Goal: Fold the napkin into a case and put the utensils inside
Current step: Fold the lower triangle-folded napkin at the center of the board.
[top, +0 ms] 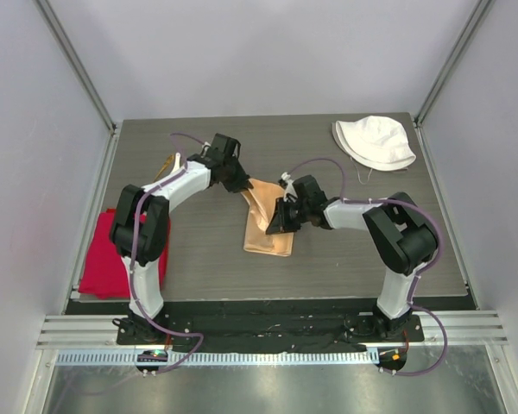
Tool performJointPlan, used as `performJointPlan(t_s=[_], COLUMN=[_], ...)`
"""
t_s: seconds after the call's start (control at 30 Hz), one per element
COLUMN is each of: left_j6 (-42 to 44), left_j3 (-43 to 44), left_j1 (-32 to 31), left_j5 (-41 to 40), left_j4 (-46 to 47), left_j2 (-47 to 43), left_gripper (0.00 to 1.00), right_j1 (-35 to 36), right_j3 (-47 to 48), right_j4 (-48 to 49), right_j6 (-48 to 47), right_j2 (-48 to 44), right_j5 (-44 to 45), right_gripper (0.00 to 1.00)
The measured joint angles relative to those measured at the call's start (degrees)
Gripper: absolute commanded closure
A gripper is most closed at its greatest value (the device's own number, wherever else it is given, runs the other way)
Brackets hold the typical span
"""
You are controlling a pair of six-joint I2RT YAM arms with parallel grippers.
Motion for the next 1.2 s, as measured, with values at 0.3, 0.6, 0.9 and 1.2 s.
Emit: performJointPlan(t_s=[0.3,0.6,0.9,1.2], left_j6=[2.84,2.97,1.36,-1.66], left_j3=[5.6,10.58,20.83,30.71], left_j1=[-1.66,-2.58,-7.32,-11.96], left_j5=[-2.58,-4.57,-11.34,-16.37], left_j4=[-4.9,-9.62,-15.61,-20.13], left_j2=[1.38,4.66,12.13,20.06], left_gripper=[0.99,1.0,1.0,1.0], right_j1=[-7.41,-8.5,-8.33,-10.56], right_j3=[10.01,20.11,23.89,17.33], right_j4=[-6.1,-6.8,-5.03,0.66], right_j6=[-1.11,-1.46,-1.07,2.64], right_j2=[-1.33,7.26,16.59,13.81], right_j5=[-0.28,0.57,0.15,-0.96], right_gripper=[0.8,0.96,0.99,0.99])
